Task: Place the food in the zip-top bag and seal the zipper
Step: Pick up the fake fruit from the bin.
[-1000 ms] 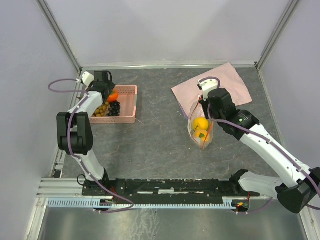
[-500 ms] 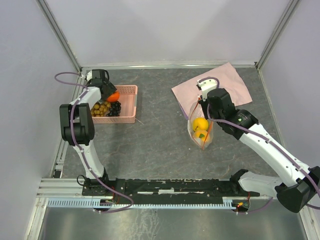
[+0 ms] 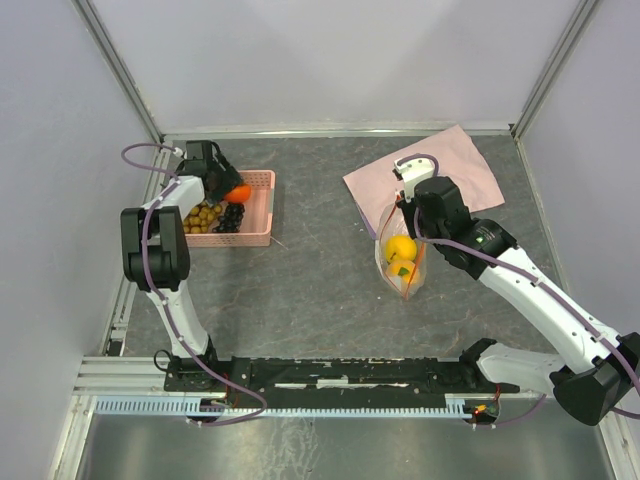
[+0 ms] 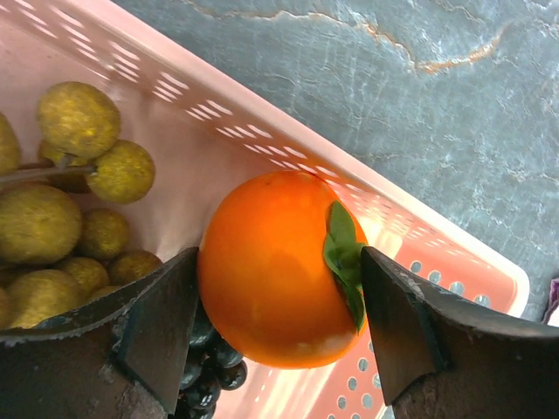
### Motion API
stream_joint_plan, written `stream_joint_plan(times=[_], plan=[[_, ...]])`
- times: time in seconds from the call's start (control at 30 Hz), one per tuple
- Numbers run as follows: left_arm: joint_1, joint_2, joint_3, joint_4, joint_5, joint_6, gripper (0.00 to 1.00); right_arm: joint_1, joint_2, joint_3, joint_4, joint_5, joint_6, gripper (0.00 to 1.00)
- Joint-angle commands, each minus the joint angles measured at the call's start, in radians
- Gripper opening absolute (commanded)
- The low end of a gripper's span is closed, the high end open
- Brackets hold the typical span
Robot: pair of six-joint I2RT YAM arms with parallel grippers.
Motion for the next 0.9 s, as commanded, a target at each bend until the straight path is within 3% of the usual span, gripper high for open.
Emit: stream_joint_plan(times=[0.0,0.27,0.47,0.87], plan=[[-0.015,-0.044,-0.018,0.079,0.056,0.034,0.80,0.002,-0.003,0.030,0.041,0.000,-0.001,0.02],[-0.021,-0.001,-0.009,0.091,0.027,-0.003,0.80,0.002,-0.008,0.028,0.041,0.000,-0.002,0.02],[-0.021,0.009,-0.004,0.104,0.042,-0.016,0.73,0.002,-0.014,0.029,0.039,0.000,-0.001,0.02],[-0.053,0.055,0.019,0.023,0.062,-0.029,0.75,0.001,-0.012,0.032,0.042,-0.004,0.000,0.02]])
